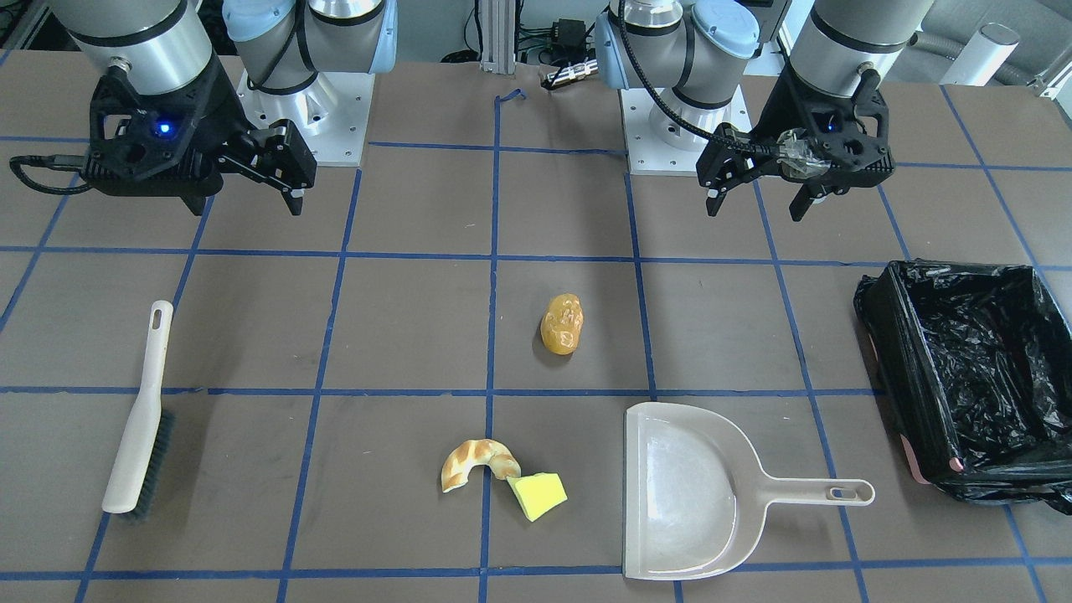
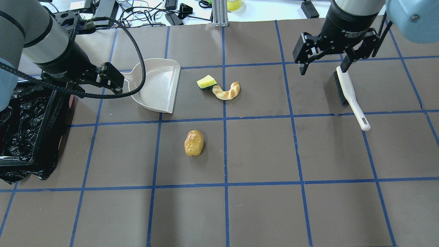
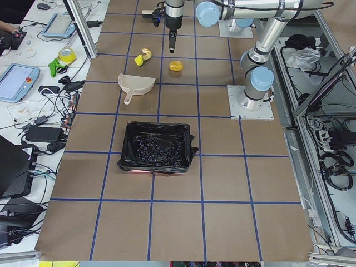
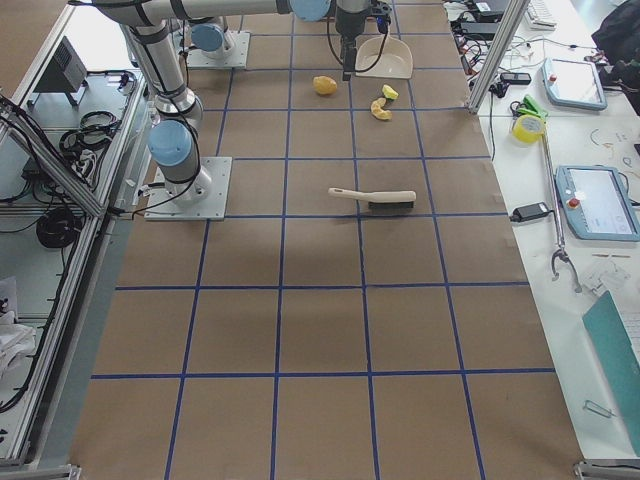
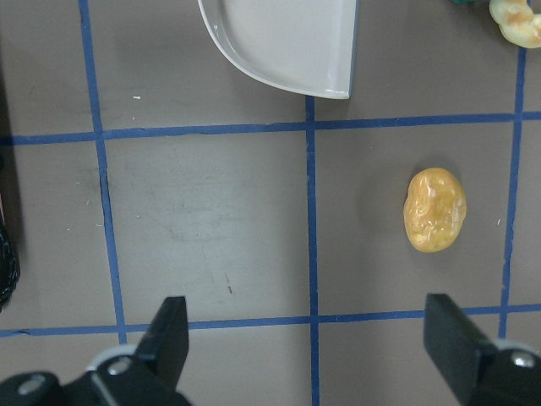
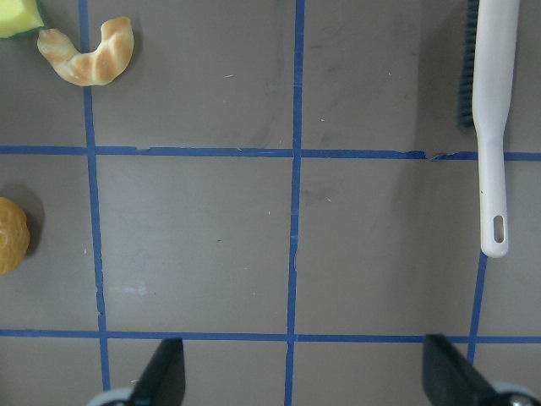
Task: Sweep and dump trash into bin
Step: 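Lower the right gripper onto the white brush handle and grasp it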
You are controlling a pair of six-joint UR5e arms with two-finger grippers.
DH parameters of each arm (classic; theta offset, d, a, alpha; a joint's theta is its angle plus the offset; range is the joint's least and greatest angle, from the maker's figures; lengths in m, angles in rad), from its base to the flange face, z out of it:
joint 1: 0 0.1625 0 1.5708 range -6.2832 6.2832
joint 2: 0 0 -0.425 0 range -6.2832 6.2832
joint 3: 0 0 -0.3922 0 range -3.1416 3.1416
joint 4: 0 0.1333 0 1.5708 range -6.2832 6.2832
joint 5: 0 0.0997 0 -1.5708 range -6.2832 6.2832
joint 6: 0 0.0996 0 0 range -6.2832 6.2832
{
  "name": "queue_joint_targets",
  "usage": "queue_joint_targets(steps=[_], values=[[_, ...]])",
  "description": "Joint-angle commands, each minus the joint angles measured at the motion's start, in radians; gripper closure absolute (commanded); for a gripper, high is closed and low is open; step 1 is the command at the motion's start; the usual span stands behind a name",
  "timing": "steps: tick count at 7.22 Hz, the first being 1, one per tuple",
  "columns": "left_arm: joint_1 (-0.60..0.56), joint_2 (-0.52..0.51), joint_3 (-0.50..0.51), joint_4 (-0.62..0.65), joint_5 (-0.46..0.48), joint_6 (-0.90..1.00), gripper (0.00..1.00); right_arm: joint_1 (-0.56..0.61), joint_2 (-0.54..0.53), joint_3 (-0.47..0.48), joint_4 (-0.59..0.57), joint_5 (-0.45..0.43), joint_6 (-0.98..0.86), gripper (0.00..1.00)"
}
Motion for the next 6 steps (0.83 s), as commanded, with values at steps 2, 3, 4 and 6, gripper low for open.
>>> queue_joint_targets(steps=[2,3,4,6], values=[[0.0,0.001,0.0,-0.005,0.001,0.0,0.0,-0.008,0.002,-0.001,-0.009,-0.008,0.0,0.0],[0.0,0.001,-0.002,-0.005,0.001,0.0,0.0,-0.043,0.005,-0.009,-0.018,-0.044,0.0,0.0],[0.005,0.002,0.0,-0.009,0.004,0.003,0.0,-0.119,0.014,-0.001,-0.021,-0.046,-0.035,0.01],[0.009,-0.001,0.006,0.003,0.004,0.003,0.0,-0.227,0.101,0.06,-0.131,-0.067,-0.235,0.01]])
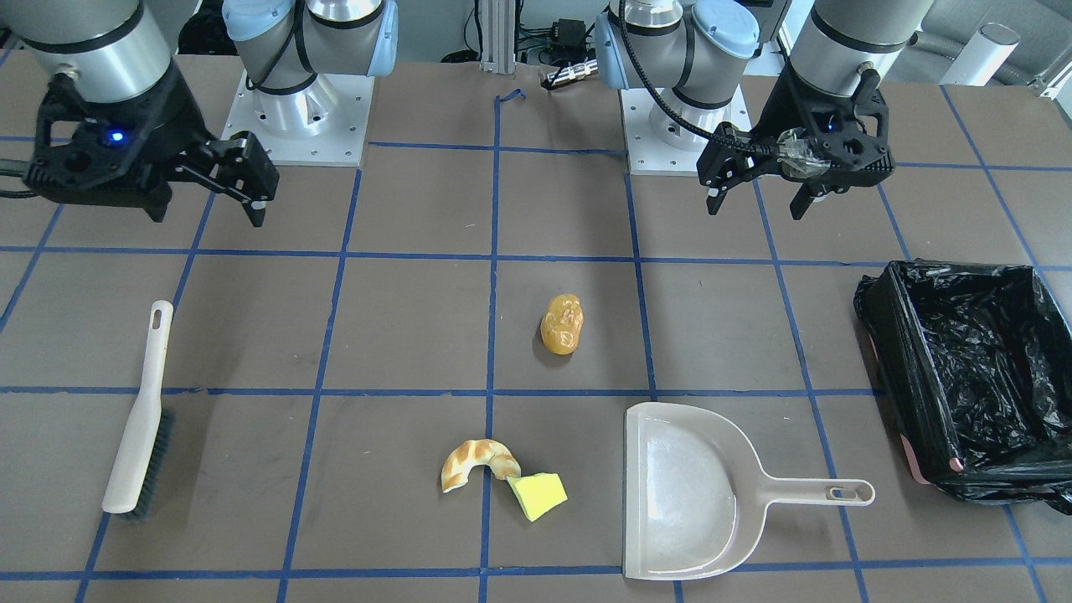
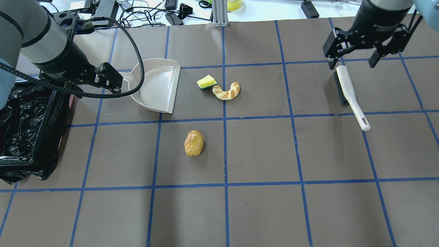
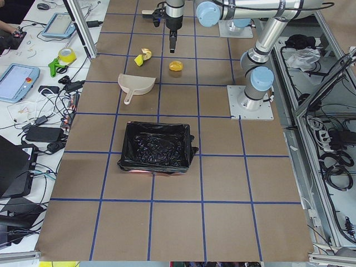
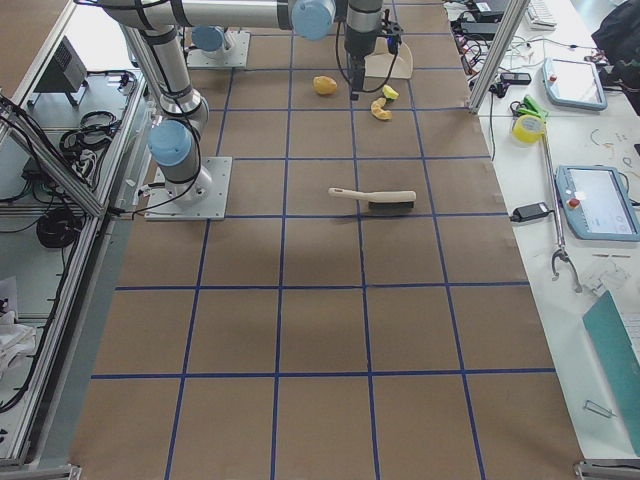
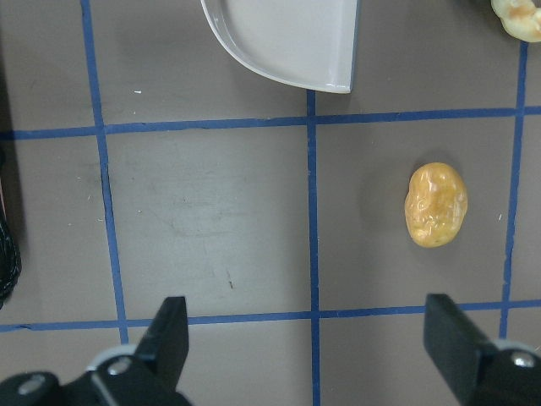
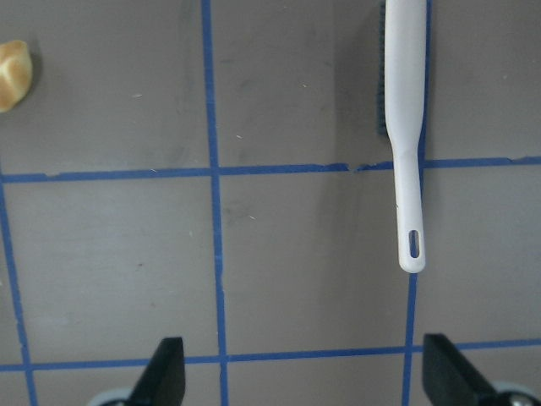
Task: Sweep and dump trash into bin
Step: 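Lower the right gripper onto the white brush handle and grasp it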
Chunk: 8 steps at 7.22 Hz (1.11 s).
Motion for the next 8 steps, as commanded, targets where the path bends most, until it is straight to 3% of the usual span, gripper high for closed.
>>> queue_joint_targets(steps=[1,3,5,8], values=[[0.014,-0.021,-0.005,0.002,0.016,0.002,0.0,-0.112,0.088,0.104,-0.165,-0.072,-0.222,0.01],[0.034,-0.054,0.006,0.008,0.018,-0.053,0.0,-0.181,0.114,0.256,-0.306,-0.063,-0.279,0.02],[0.034,-0.084,-0.008,0.147,0.024,-0.273,0.0,-0.183,0.161,0.388,-0.509,-0.066,-0.282,0.01],[0.034,-0.113,-0.023,0.153,0.085,-0.753,0.0,-0.192,0.212,0.41,-0.529,-0.068,-0.28,0.11]])
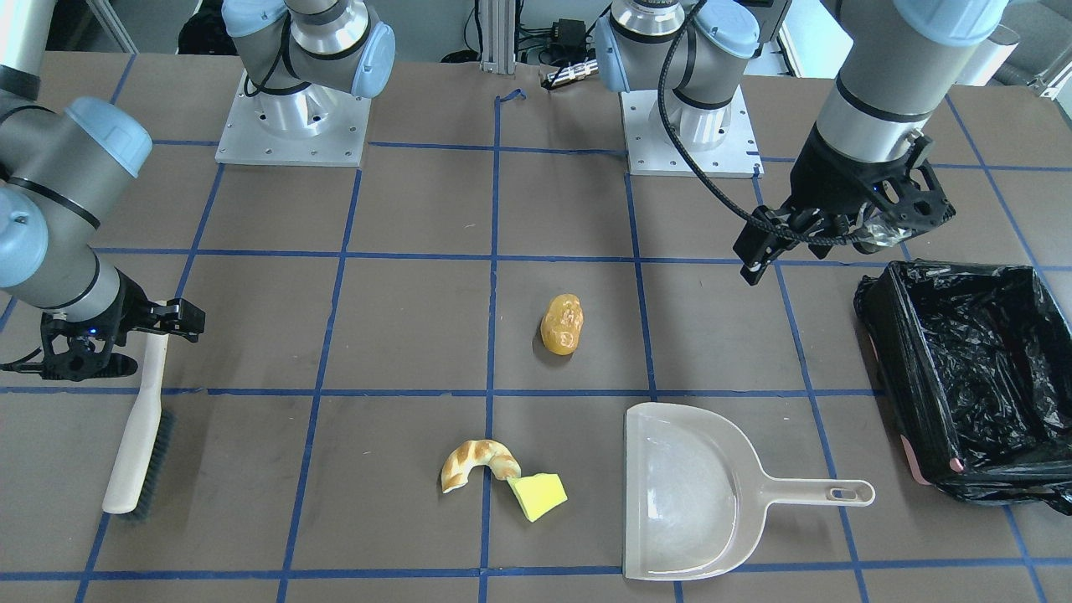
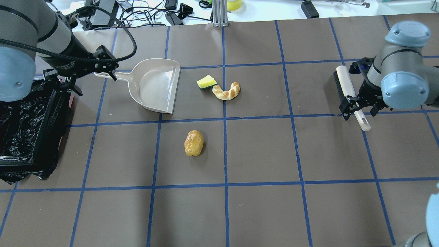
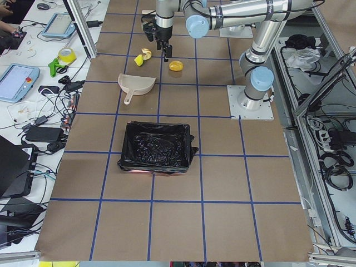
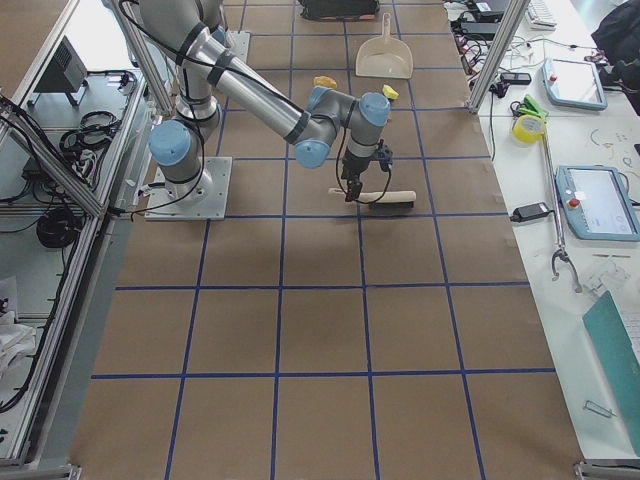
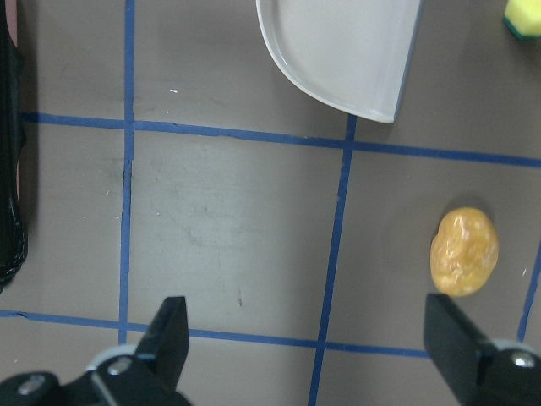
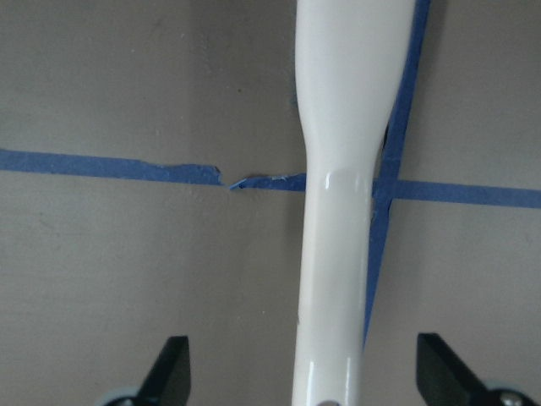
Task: Sweep and dump trash into bin
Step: 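Lower the right gripper onto the white brush handle and grasp it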
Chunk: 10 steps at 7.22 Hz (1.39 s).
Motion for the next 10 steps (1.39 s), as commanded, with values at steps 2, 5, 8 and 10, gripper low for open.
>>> queue_joint_targets(steps=[2,5,8,10], values=[[-0.001,-0.031,-0.02,0.01,0.087,-0.371,0.0,-0.019,0.014,0.006,-0.003,-0.004,0.016,0.11],[-0.001,-0.135,-0.003,0.221,0.087,-0.595,0.0,-0.019,0.008,0.006,-0.005,-0.001,0.018,0.44],[0.0,-0.258,0.006,0.393,0.09,-0.654,0.0,-0.019,-0.002,0.002,-0.005,0.002,0.022,0.51],[0.0,-0.338,0.06,0.458,0.091,-0.659,0.0,-0.027,-0.003,0.0,-0.005,0.03,0.022,0.6]])
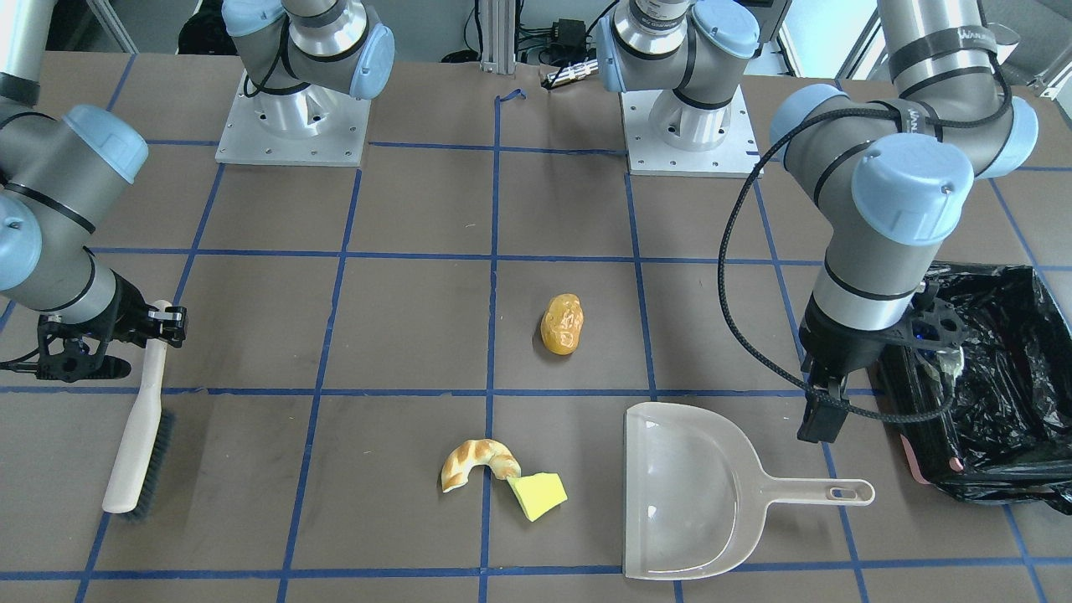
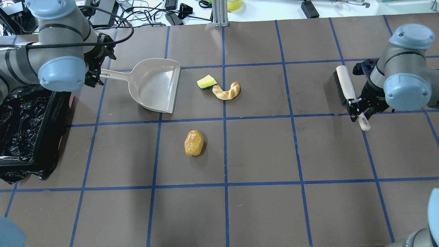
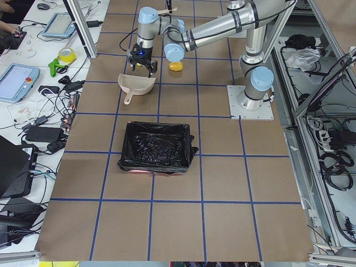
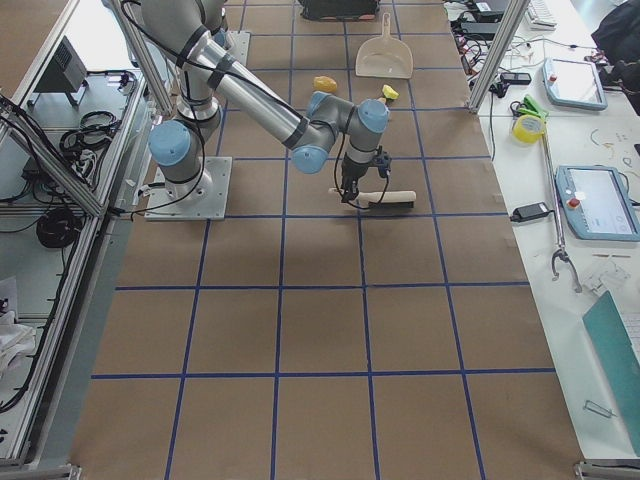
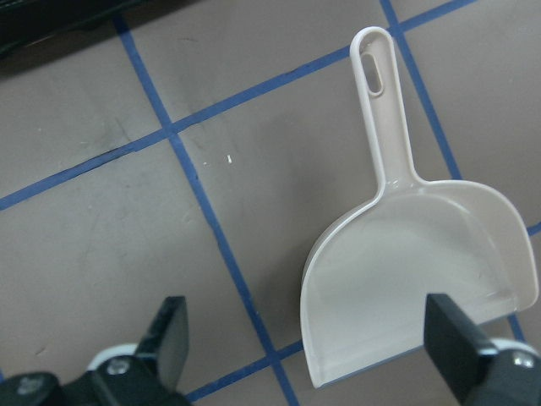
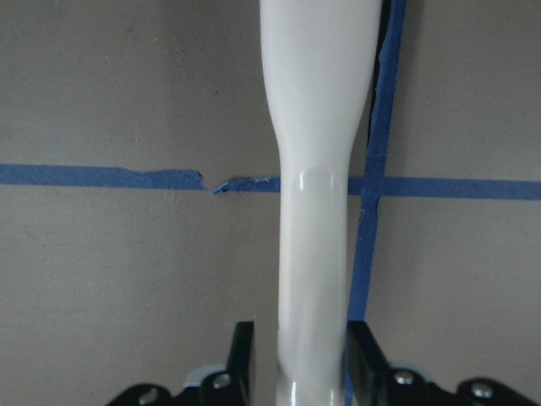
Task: Sweep and dump trash into bin
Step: 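Lift the white brush with the right gripper and carry it toward the sponge and bread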
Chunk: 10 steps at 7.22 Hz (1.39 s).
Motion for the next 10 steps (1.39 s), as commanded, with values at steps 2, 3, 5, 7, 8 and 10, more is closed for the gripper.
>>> queue_joint_targets(steps=[2,3,5,7,8,10], values=[[0.0,-0.121,0.077,0.04,0.03,-0.008,0.0,-0.013,-0.003,-0.006,0.002,0.011,-0.002,0.76],[0.0,-0.152,0.082,0.06,0.03,-0.069,0.0,-0.014,-0.004,-0.01,0.002,0.011,-0.001,0.85],[0.0,-0.196,0.084,0.063,0.066,-0.179,0.0,-0.002,-0.018,-0.067,0.019,0.008,0.042,0.89],[0.002,-0.235,0.115,0.063,0.093,-0.202,0.01,0.112,-0.029,-0.147,0.146,-0.014,0.145,0.94],[0.0,-0.251,0.114,0.063,0.091,-0.207,0.01,0.207,-0.025,-0.199,0.183,-0.041,0.244,0.95],[0.0,-0.284,0.122,0.063,0.091,-0.207,0.0,0.341,0.004,-0.259,0.258,-0.039,0.428,0.97]])
